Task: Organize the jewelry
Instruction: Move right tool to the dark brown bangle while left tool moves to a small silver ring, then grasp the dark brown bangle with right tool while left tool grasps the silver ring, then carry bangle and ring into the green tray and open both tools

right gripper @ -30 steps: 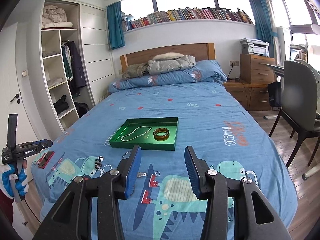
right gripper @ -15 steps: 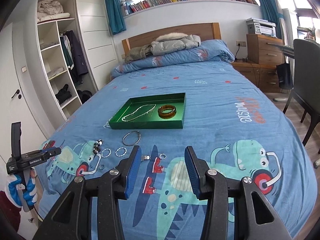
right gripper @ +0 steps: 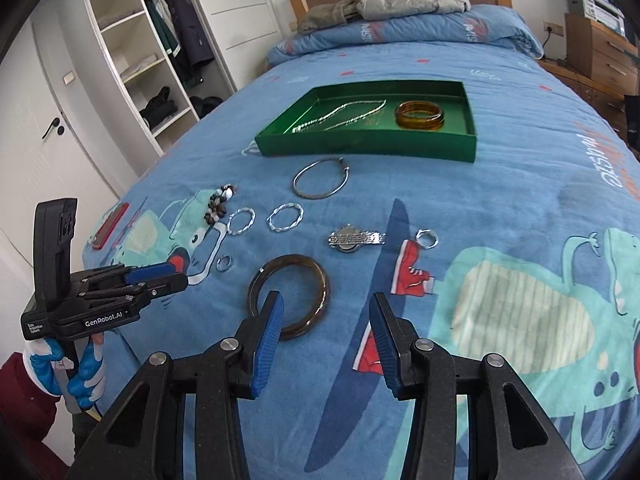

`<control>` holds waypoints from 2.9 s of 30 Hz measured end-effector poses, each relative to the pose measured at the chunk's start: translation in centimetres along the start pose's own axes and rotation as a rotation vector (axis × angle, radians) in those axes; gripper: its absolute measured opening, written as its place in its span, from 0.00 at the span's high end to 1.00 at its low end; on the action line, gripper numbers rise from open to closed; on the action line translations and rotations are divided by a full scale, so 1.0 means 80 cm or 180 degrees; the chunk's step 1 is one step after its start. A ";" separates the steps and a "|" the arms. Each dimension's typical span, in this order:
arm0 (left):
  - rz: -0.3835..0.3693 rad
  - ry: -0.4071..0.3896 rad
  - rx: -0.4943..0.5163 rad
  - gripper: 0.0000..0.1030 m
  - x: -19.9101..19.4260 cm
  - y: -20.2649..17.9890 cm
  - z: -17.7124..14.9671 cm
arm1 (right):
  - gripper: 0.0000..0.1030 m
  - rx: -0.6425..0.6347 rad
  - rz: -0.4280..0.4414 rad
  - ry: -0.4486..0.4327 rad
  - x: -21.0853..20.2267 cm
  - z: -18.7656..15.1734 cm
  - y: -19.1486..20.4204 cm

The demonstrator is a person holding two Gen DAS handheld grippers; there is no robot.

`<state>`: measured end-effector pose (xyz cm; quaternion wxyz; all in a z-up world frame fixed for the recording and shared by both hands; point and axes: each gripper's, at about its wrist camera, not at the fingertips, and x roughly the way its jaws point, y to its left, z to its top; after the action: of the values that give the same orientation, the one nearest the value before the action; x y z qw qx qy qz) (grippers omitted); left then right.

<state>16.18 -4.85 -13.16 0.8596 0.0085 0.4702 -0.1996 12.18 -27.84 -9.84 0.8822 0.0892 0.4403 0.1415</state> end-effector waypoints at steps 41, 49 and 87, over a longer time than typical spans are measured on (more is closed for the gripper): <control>0.0240 -0.0200 0.0080 0.82 -0.007 -0.005 0.000 | 0.91 0.0079 -0.0325 -0.0109 0.001 -0.021 -0.013; 0.0239 -0.0381 -0.0021 0.82 -0.057 0.009 -0.009 | 0.91 0.0234 -0.0443 -0.0372 -0.057 -0.031 -0.020; 0.0053 -0.1197 0.0229 0.82 -0.157 -0.016 0.162 | 0.91 0.0063 -0.0854 -0.1210 -0.169 0.104 -0.023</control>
<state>20.16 -4.43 4.47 0.9331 0.0057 0.2937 -0.2073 11.44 -34.31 4.81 0.9592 0.0636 0.2755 -0.0007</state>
